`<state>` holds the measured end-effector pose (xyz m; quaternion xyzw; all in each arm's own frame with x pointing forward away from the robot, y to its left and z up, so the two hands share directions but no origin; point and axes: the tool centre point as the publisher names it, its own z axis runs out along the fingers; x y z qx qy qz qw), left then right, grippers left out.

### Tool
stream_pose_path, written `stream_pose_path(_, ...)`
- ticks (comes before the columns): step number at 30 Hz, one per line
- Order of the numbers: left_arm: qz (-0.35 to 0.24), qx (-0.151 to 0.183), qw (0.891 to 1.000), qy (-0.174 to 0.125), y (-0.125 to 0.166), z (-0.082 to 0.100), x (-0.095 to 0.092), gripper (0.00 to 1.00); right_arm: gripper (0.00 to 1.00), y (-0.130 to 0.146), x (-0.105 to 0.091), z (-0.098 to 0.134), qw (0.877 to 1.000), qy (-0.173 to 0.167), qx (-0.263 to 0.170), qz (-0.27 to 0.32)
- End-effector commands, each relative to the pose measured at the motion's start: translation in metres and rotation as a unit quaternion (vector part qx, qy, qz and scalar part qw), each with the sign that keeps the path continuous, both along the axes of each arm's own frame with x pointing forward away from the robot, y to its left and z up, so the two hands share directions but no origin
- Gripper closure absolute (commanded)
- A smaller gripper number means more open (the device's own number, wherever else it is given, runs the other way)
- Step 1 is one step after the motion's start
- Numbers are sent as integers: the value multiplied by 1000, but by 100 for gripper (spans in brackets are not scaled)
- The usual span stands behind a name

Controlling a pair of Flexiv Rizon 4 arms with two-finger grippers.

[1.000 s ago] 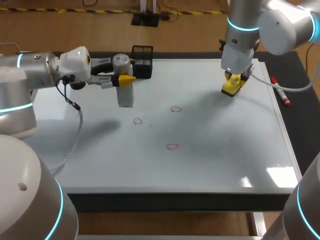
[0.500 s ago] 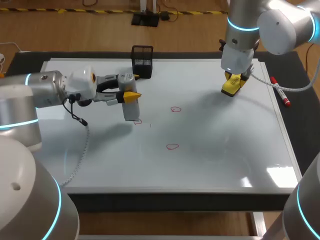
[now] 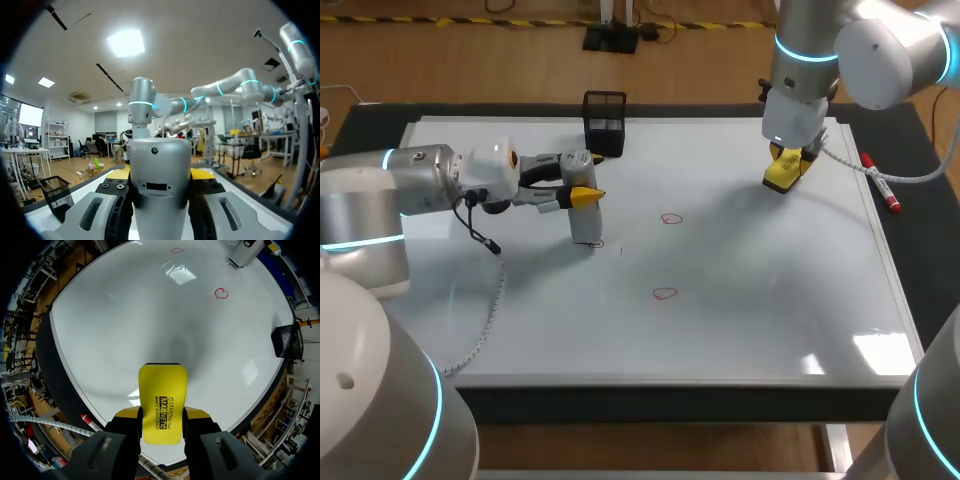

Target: Pick up the inspection probe, press it on each red-marked spot on the whiteboard one by one, put down the probe, pick up the eraser, and wipe off all the red marks.

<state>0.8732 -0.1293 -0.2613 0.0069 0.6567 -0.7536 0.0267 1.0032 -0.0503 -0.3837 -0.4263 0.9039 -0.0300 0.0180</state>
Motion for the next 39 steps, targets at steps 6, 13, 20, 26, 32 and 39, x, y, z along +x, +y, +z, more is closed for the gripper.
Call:
stream_pose_path(6,-8,1,1000,2,-4,-7,4,100,100,-1,0,1,1000,0,-1,0)
stream_pose_path(13,-9,12,1000,4,-5,-11,3,100,100,-1,0,1,1000,0,-1,0)
stream_pose_path(20,-10,21,1000,6,-6,-16,0,100,100,-1,0,1,1000,0,-1,0)
stream_pose_path(26,-9,24,1000,9,-4,-18,0,100,100,-1,0,1,1000,0,-1,0)
stream_pose_path(32,-9,26,1000,9,-4,-18,-1,100,100,-1,0,1,1000,0,-1,0)
stream_pose_path(39,-10,27,1000,8,-6,-17,0,100,100,-1,0,1,1000,0,-1,0)
